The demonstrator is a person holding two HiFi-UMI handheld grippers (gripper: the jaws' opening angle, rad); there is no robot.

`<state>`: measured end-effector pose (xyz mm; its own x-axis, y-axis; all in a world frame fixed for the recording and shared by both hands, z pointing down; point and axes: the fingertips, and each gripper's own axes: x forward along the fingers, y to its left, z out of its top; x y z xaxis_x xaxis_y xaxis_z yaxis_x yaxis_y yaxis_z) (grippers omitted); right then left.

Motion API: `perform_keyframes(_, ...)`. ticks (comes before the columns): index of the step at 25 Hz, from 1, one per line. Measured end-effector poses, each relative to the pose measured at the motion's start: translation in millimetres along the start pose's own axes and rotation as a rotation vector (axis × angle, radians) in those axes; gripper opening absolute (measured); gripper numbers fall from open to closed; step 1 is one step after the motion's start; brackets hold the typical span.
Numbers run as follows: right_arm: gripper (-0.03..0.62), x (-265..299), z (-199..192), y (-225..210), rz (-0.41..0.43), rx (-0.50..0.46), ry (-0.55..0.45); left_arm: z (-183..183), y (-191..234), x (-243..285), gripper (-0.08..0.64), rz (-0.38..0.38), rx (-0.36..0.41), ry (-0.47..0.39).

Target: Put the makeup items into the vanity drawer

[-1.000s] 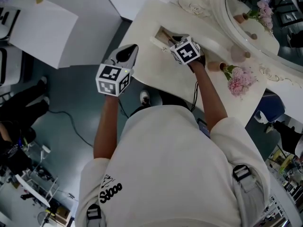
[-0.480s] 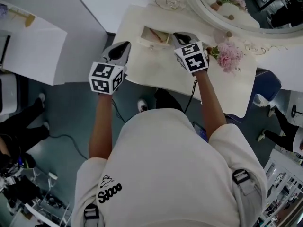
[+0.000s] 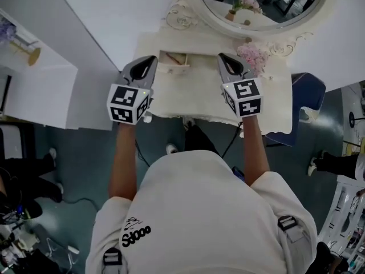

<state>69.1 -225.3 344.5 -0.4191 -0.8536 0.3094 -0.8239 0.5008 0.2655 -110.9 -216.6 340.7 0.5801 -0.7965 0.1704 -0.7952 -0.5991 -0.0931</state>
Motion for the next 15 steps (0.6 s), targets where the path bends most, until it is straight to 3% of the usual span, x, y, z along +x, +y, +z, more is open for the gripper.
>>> perform_keyframes(7, 0.002, -53, 33, -6, -0.067, -0.01, -0.096, 47, -38, -7, 0.018, -0.087, 0.084, -0.08)
perform_keyframes(15, 0.002, -87, 54, -4, -0.102, -0.021, -0.16, 71, -68, -16, 0.018, -0.151, 0.148, -0.112)
